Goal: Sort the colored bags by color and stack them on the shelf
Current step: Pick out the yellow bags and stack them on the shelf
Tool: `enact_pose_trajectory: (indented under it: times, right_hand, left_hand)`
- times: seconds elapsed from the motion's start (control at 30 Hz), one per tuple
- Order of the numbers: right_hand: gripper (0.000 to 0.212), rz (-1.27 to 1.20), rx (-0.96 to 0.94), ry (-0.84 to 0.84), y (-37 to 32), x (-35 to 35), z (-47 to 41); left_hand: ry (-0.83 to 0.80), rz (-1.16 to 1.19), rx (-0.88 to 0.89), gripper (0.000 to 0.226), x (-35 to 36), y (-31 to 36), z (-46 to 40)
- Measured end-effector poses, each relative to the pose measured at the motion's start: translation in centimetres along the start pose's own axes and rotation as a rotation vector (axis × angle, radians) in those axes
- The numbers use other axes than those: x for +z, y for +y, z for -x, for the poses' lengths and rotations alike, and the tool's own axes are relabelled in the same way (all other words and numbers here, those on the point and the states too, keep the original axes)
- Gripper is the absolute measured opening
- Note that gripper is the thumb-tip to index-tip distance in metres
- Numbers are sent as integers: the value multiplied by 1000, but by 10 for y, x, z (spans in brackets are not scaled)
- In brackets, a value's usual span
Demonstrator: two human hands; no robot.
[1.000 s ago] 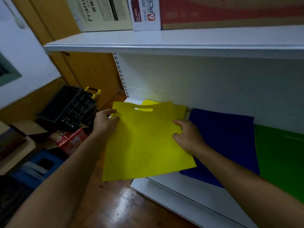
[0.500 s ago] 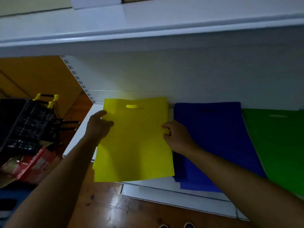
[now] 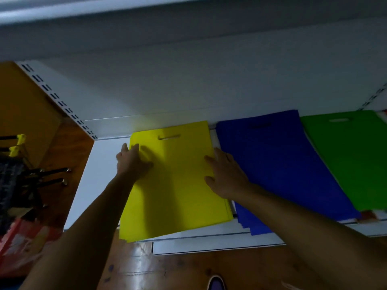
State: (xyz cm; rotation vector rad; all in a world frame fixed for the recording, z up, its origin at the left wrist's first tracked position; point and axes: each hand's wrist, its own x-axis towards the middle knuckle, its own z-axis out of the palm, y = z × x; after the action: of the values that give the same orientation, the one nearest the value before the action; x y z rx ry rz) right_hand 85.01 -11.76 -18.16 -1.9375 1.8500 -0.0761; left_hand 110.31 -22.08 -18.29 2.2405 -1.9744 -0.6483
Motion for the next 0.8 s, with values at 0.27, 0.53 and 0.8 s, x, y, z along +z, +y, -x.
enact_pose_trajectory:
  times: [0.27, 0.53, 0.8]
  right_hand:
    - [70, -5, 104, 185, 44, -42, 39]
    - [72, 0, 354, 410, 154, -107, 152]
    - [72, 99, 536, 521, 293, -162, 307]
  left_hand:
    - [110, 223, 335, 68, -9, 126, 23]
    - [-28, 332, 723, 63, 4, 307, 110]
    - [-103, 372, 979, 59, 48, 501, 270]
